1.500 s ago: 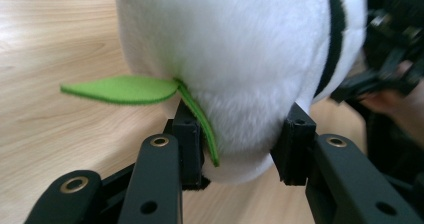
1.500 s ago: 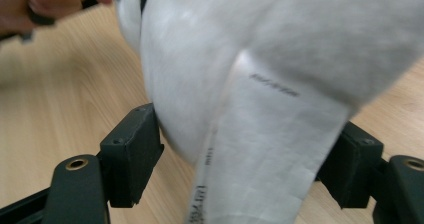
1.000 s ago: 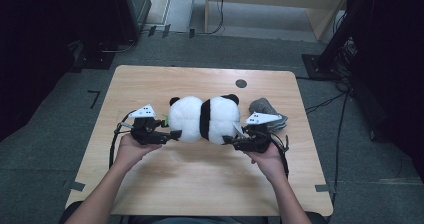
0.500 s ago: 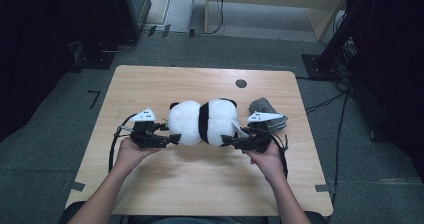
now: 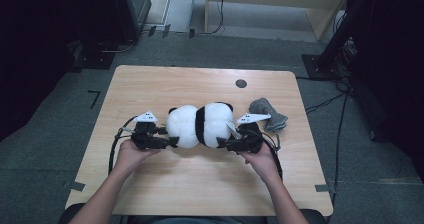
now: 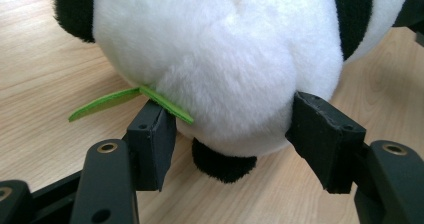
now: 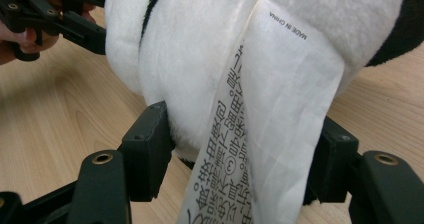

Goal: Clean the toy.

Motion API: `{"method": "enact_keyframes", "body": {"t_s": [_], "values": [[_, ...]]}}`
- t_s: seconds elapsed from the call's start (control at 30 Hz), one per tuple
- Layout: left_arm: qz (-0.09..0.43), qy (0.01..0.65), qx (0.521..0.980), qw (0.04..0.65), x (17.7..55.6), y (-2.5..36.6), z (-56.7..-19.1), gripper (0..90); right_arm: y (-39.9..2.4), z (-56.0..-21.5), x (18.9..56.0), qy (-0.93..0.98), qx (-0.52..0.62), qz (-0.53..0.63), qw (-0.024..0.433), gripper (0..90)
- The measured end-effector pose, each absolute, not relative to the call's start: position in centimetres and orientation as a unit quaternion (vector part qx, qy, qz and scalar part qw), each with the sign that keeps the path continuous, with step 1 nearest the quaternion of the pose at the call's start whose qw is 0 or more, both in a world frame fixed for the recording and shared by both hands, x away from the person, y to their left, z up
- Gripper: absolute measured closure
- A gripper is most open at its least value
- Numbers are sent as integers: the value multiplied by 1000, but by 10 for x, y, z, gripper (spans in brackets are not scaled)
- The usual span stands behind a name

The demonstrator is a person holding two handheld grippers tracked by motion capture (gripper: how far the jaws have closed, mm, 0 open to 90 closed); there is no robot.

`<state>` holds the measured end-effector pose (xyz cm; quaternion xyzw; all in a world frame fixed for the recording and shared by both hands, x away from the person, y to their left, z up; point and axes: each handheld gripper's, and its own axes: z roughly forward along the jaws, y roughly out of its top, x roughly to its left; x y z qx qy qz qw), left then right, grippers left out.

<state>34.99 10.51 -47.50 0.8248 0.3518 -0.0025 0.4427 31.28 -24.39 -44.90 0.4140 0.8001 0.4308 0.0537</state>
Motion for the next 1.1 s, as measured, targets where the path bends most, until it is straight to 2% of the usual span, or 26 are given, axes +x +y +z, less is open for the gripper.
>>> {"method": "enact_keyframes", "body": {"t_s": [0.3,0.5,0.93,1.1], "values": [[3,360,814,456,351,108,-478,353,-243,-456,318,805,414,421,59,314],[30,355,811,463,349,111,-473,353,-247,-452,315,810,403,414,101,278],[46,353,806,473,352,115,-464,353,-266,-452,311,795,405,430,136,265],[54,348,806,477,358,115,-455,347,-274,-454,309,791,409,435,134,257]]}}
